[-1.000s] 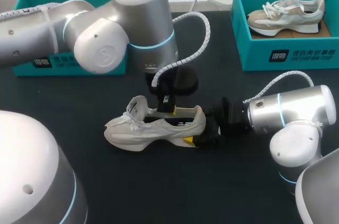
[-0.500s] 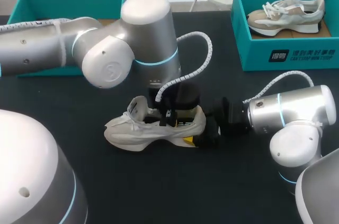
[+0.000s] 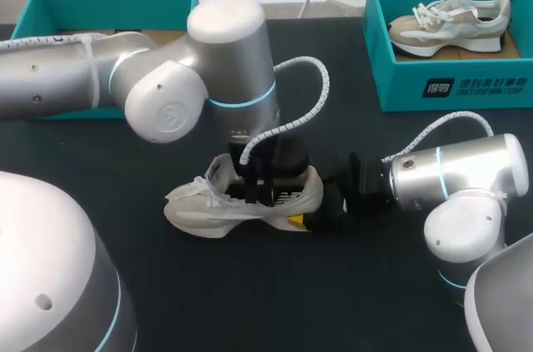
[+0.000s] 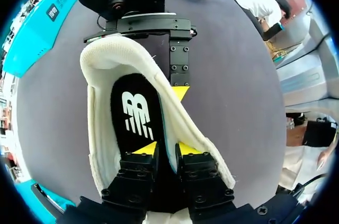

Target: Take the shoe out of the shoebox, open the shoe tongue, remove and reinsert the insole, then place the shoe into the shoebox

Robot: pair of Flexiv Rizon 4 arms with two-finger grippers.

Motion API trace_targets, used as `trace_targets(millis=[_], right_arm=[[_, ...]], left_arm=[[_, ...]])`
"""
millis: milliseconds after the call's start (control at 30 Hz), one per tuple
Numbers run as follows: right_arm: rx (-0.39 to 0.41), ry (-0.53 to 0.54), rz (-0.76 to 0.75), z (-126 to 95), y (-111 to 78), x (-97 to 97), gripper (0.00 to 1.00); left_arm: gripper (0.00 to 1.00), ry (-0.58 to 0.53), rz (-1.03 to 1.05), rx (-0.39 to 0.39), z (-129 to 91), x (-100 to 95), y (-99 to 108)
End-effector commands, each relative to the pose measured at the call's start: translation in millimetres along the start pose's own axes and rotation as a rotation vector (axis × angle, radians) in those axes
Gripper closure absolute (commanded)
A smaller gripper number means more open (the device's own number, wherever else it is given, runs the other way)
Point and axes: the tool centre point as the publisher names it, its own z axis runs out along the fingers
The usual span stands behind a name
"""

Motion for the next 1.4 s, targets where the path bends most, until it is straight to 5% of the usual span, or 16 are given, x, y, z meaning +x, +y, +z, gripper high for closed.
trace_targets(millis=[33,333,433,467,833,1233,1400], right_arm=[[0.005,-0.003,0.003,-0.8,-6.0,3.0,1.0],[0.005,-0.003,0.003,-0.8,-6.0,3.0,1.0],[0.005,-0.003,0.003,-0.8,-6.0,3.0,1.0],[0.005,-0.003,0.003,-0.8,-6.0,3.0,1.0],[0.005,-0.003,0.003,-0.8,-6.0,3.0,1.0],[0.005,-0.003,0.003,-0.8,-6.0,3.0,1.0],[0.005,-0.003,0.003,-0.8,-6.0,3.0,1.0]], left_arm=[[0.67,-0.024,-0.004,-0.005,7.1,0.3,4.0],[0.67,-0.135,-0.027,-0.046,20.3,-6.4,11.2],[0.86,-0.133,-0.036,-0.066,27.3,-11.0,15.2],[1.0,-0.135,-0.038,-0.066,28.6,-12.2,16.5],[1.0,-0.121,-0.064,0.006,-12.9,0.1,24.0],[1.0,0.061,-0.039,0.148,-46.2,18.3,30.1],[1.0,0.057,-0.061,0.153,-54.5,20.2,35.3]])
